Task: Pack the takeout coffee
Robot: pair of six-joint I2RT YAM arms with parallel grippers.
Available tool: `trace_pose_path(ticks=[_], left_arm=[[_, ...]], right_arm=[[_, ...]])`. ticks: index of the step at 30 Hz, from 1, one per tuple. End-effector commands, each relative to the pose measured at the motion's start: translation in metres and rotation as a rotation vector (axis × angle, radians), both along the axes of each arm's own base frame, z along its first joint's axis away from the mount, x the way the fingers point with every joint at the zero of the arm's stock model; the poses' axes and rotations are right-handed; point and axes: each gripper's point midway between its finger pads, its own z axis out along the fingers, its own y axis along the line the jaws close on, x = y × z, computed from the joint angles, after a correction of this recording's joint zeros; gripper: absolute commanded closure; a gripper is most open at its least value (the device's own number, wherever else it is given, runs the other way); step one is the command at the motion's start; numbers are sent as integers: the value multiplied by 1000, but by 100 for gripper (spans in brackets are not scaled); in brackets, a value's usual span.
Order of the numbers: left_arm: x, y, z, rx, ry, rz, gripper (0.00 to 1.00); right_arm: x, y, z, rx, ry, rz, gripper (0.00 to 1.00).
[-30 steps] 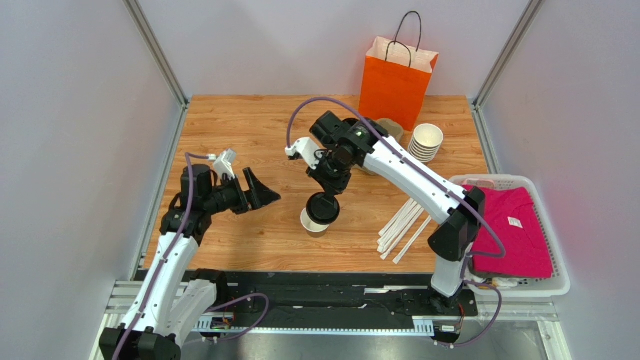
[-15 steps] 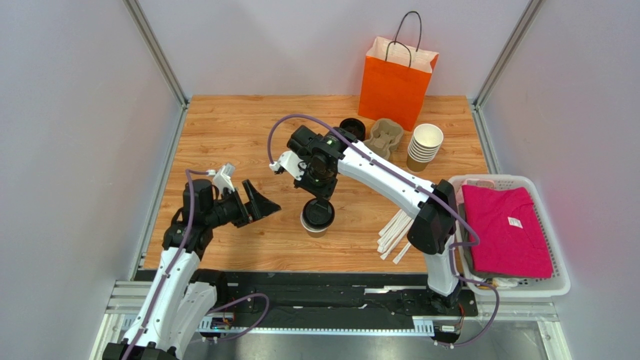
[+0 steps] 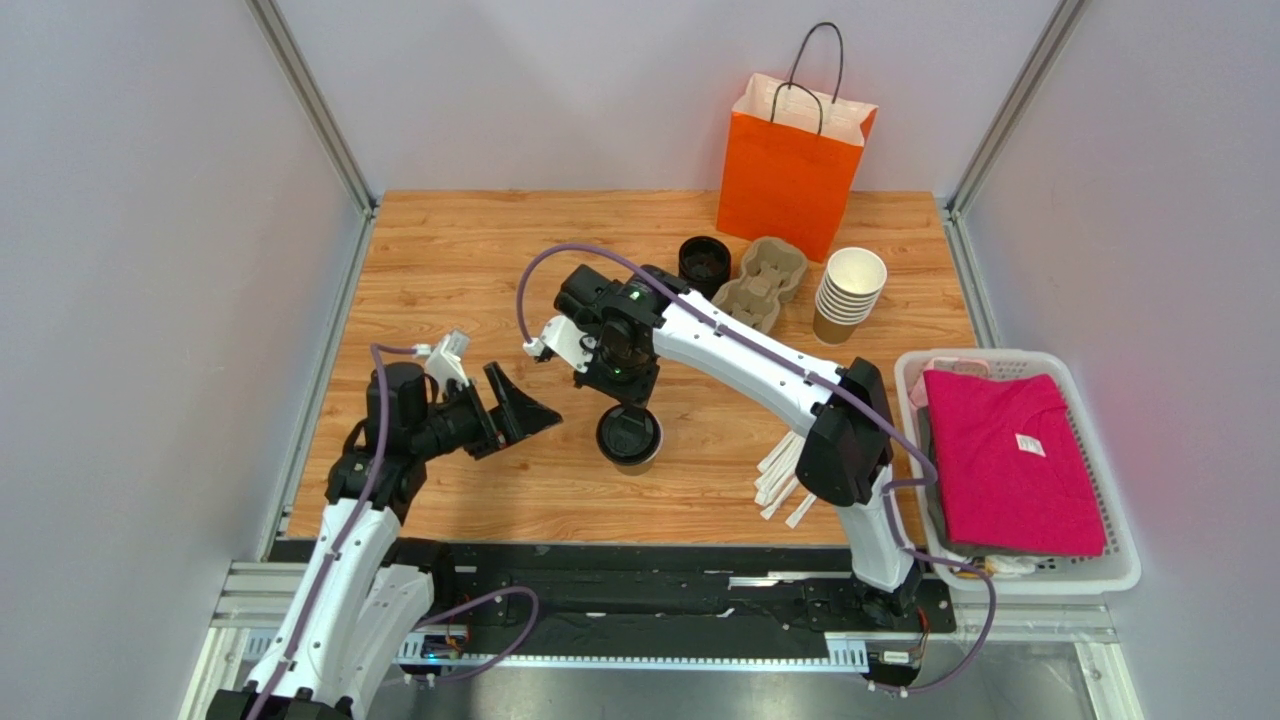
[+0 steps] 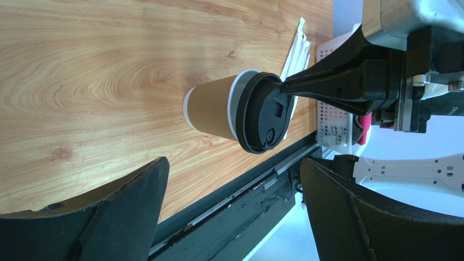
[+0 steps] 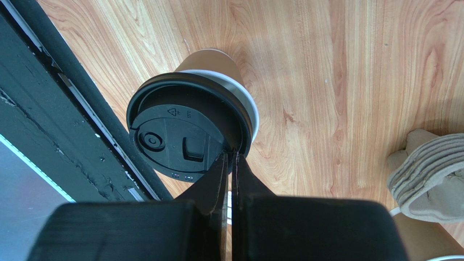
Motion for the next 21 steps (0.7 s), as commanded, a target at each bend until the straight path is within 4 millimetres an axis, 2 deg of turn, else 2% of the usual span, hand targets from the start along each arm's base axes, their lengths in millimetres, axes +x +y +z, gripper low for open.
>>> trace_pose_path(ticks=[1,21], left_arm=[[1,-2,4,-27,-8,1,1],[2,-3,-1,-31,3,-8,1]], right_arm=[[5,6,9,13,-36,23,100],[4,0,1,-30,-15,45,100]])
